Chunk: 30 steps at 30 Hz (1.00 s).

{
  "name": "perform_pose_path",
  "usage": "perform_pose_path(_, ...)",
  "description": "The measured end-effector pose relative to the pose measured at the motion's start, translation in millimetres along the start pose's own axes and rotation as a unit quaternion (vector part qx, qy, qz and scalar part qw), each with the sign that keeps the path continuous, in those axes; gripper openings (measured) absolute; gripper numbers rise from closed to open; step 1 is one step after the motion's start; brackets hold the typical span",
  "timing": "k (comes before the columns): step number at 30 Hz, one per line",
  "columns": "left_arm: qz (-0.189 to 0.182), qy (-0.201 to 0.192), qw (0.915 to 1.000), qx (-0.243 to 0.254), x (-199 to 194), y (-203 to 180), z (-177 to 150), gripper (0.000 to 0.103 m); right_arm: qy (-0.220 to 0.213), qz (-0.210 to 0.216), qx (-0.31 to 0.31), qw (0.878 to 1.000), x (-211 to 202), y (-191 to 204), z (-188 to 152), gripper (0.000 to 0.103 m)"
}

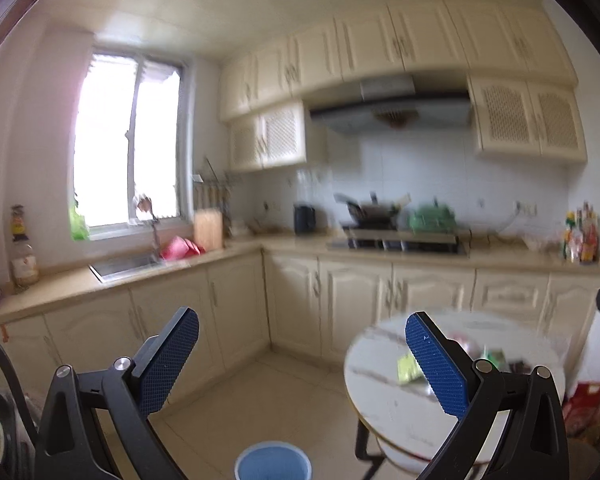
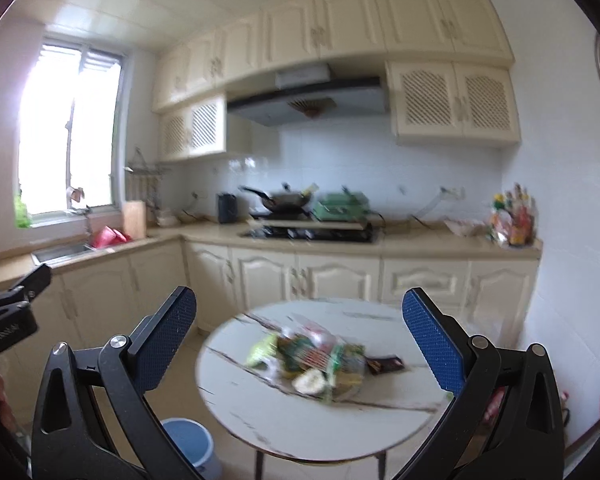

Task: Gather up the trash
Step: 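Move both tools toward the trash pile on the table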

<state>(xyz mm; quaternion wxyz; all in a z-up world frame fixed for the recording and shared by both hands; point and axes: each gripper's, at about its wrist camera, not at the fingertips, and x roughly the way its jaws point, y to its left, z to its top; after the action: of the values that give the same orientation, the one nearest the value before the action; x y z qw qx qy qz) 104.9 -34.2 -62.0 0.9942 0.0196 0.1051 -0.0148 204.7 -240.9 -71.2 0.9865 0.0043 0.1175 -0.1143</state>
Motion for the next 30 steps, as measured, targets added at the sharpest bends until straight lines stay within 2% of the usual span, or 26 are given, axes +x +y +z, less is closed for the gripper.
perform_pose_path(4, -0.037, 0.080, 0.9960, 0.015, 61, -27, -26, 0.102, 0.057, -0.022, 0.021, 0.998, 43, -34, -29, 0.103)
perform_pose_path(9, -0.064, 0.135, 0.9878, 0.044, 114, -60, -50, 0.102, 0.135, -0.027, 0.046, 0.989, 101, -73, -79, 0.103)
perform_pose_path(12, -0.078, 0.153, 0.9829, 0.067, 140, -76, -58, 0.102, 0.177, -0.021, 0.050, 0.983, 133, -83, -107, 0.103)
perform_pose_path(15, -0.098, 0.173, 0.9770, 0.077, 174, -77, -55, 0.102, 0.201, -0.011, 0.066, 0.977, 157, -91, -128, 0.103)
perform_pose_path(22, -0.092, 0.217, 0.9693, 0.069, 243, -70, -60, 0.102, 0.215, 0.001, 0.068, 0.974, 205, -95, -147, 0.101)
perform_pose_path(26, -0.083, 0.224, 0.9684, 0.072, 279, -78, -57, 0.102, 0.225, -0.018, 0.078, 0.971, 232, -108, -153, 0.100)
perform_pose_path(28, -0.080, 0.230, 0.9671, 0.073, 297, -80, -57, 0.102, 0.251, -0.042, 0.072, 0.964, 252, -115, -158, 0.100)
perform_pose_path(30, -0.078, 0.230, 0.9672, 0.074, 308, -89, -61, 0.102, 0.276, -0.048, 0.069, 0.957, 266, -119, -166, 0.100)
